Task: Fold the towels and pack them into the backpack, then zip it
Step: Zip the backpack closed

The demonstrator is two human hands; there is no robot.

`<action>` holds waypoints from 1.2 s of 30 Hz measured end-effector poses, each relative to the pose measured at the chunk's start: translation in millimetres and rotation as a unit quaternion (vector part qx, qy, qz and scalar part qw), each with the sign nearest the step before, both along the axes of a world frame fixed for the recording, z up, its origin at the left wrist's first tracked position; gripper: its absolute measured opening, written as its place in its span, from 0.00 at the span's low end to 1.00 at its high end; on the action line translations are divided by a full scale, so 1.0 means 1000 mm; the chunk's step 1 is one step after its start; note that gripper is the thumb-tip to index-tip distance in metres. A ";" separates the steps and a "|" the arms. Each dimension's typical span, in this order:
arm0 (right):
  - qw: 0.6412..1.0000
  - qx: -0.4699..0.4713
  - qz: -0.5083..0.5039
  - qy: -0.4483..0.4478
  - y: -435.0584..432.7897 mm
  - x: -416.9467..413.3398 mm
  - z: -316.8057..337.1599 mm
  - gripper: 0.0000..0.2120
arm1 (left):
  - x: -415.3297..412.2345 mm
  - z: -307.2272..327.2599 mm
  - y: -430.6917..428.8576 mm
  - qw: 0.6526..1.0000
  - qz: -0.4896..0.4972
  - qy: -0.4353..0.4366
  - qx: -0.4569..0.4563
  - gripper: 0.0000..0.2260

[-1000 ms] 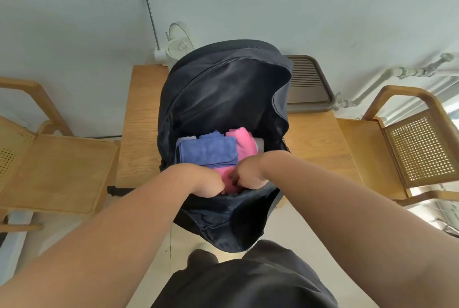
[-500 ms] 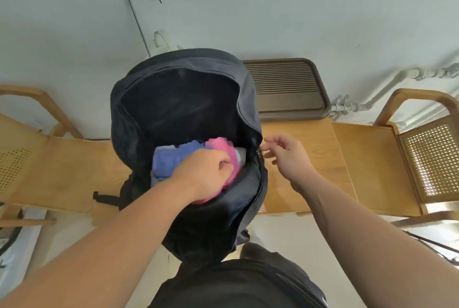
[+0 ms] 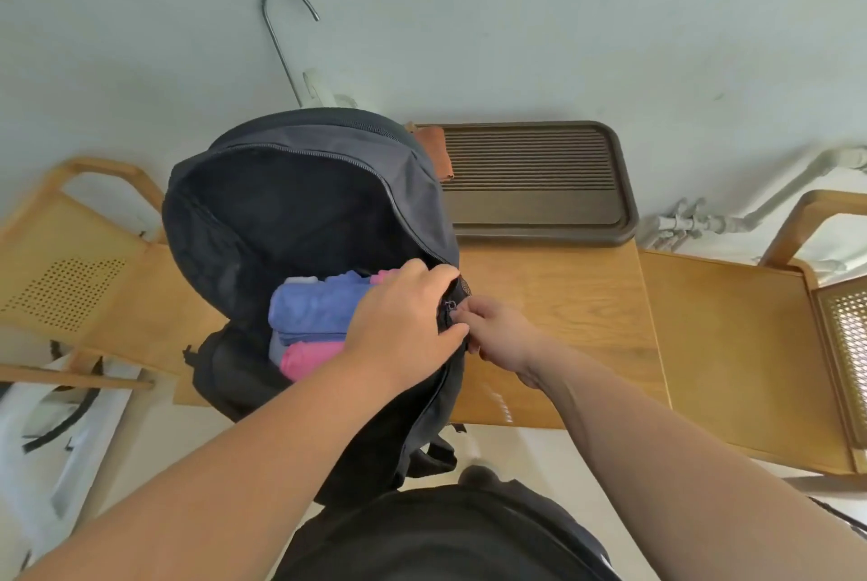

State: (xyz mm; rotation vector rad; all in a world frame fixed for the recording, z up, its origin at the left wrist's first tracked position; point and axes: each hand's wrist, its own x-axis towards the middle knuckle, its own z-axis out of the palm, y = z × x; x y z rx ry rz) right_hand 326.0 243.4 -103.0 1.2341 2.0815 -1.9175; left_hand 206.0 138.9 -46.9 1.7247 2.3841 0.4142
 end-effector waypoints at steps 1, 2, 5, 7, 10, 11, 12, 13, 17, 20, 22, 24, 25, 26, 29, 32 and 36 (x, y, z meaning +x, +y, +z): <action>1.000 -0.004 0.005 0.001 0.002 0.001 0.002 0.11 | 0.004 0.004 0.005 0.999 -0.009 0.041 -0.007 0.27; 1.000 -0.004 0.010 0.002 0.004 0.002 0.005 0.11 | 0.008 0.008 0.010 0.996 -0.017 0.080 -0.016 0.27; 1.000 0.007 0.014 0.020 0.014 0.008 0.017 0.11 | 0.017 0.017 0.023 0.988 -0.043 0.138 -0.047 0.20; 0.998 0.037 0.012 0.040 0.024 0.012 0.026 0.12 | 0.020 0.018 0.028 0.987 -0.051 0.137 -0.070 0.12; 0.992 0.111 0.044 0.050 0.034 0.013 0.033 0.12 | 0.021 0.013 0.031 0.990 -0.033 0.103 -0.089 0.04; 0.988 0.132 0.059 0.051 0.034 0.012 0.035 0.12 | 0.022 0.010 0.033 0.990 -0.026 0.101 -0.097 0.03; 0.985 0.146 0.071 0.054 0.033 0.012 0.034 0.13 | 0.022 0.008 0.034 0.989 -0.019 0.104 -0.105 0.04; 0.984 0.150 0.079 0.061 0.031 0.012 0.034 0.14 | 0.022 0.006 0.036 0.988 -0.012 0.108 -0.110 0.06; 0.985 0.130 0.049 0.101 0.028 0.017 0.027 0.12 | 0.022 -0.001 0.037 0.988 0.042 0.083 -0.123 0.09; 0.981 0.167 0.029 0.093 0.029 0.022 0.010 0.04 | 0.022 -0.001 0.031 0.985 0.138 0.026 -0.103 0.13; 0.969 0.232 0.048 0.076 0.028 0.021 0.000 0.10 | 0.020 0.002 0.028 0.977 0.190 -0.038 -0.092 0.17; 0.953 0.281 0.078 0.079 0.024 0.016 -0.004 0.16 | 0.018 0.005 0.026 0.963 0.231 -0.110 -0.090 0.19; 0.944 0.304 0.095 0.081 0.022 0.012 -0.003 0.17 | 0.017 0.005 0.024 0.954 0.248 -0.143 -0.088 0.19; 0.935 0.327 0.112 0.082 0.021 0.008 -0.003 0.17 | 0.017 0.006 0.023 0.946 0.262 -0.168 -0.087 0.18; 0.908 0.383 0.148 0.090 0.017 -0.002 -0.002 0.14 | 0.022 0.011 0.020 0.932 0.282 -0.212 -0.082 0.13; 0.890 0.417 0.155 0.097 0.015 -0.008 -0.007 0.10 | 0.022 0.018 0.019 0.926 0.290 -0.235 -0.060 0.11; 0.892 0.426 0.121 0.086 0.016 -0.009 -0.010 0.10 | 0.023 0.028 0.019 0.923 0.307 -0.227 -0.050 0.14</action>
